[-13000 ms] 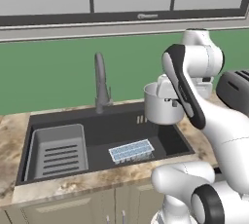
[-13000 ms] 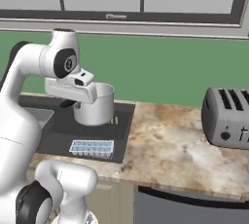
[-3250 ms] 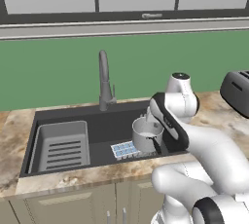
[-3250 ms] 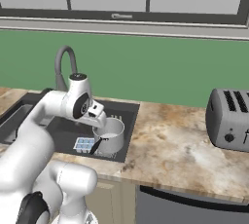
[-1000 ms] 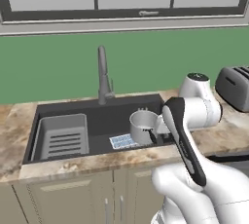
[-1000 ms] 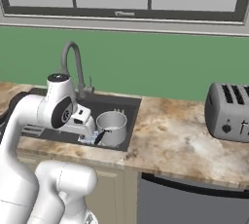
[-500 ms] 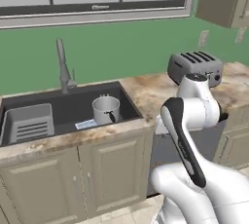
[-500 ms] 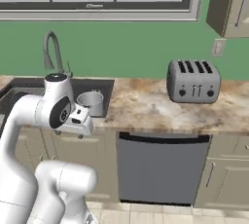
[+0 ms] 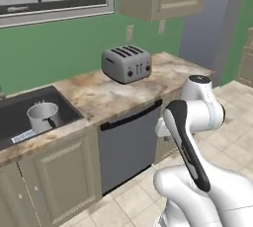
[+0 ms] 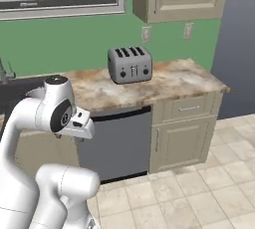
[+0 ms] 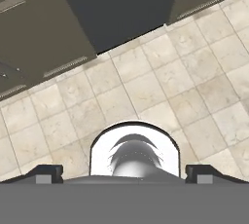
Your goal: Pick the bowl and saucepan and place them in the sink. Then turn on the water.
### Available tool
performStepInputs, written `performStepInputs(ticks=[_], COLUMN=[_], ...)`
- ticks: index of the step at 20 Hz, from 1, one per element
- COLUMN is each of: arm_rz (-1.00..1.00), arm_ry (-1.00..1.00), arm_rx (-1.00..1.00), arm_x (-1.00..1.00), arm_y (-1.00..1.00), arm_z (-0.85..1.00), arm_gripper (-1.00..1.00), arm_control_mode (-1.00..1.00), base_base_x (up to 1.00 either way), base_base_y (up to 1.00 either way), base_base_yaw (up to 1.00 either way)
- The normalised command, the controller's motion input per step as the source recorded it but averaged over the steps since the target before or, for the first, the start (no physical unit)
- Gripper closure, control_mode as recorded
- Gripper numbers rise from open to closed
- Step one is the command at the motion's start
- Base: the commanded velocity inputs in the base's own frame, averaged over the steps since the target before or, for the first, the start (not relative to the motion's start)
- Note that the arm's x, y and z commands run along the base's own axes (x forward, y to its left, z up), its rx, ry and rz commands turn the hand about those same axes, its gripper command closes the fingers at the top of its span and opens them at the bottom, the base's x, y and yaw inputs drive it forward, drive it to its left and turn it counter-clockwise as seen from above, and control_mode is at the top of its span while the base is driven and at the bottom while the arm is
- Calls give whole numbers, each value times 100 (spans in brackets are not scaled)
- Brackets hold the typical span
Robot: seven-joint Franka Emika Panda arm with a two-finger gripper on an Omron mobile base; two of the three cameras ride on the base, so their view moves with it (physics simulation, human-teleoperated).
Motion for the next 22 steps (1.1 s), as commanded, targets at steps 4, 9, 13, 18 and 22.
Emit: performStepInputs(ticks=[4, 9, 13, 18, 22], arm_rz=[0, 0, 0, 0, 0], arm_ry=[0, 0, 0, 0, 0], arm_rx=[0, 0, 0, 0, 0], arm_x=[0, 0, 0, 0, 0], arm_y=[0, 0, 0, 0, 0], arm_z=[0, 0, 0, 0, 0], arm_gripper=[-100, -100, -100, -100, -100], arm_control_mode=[100, 100, 100, 100, 100], base_base_x=[-12, 0, 0, 9, 21], base_base_y=[-38, -22, -14, -1, 0], base_base_yaw=[-58, -56, -51, -48, -44])
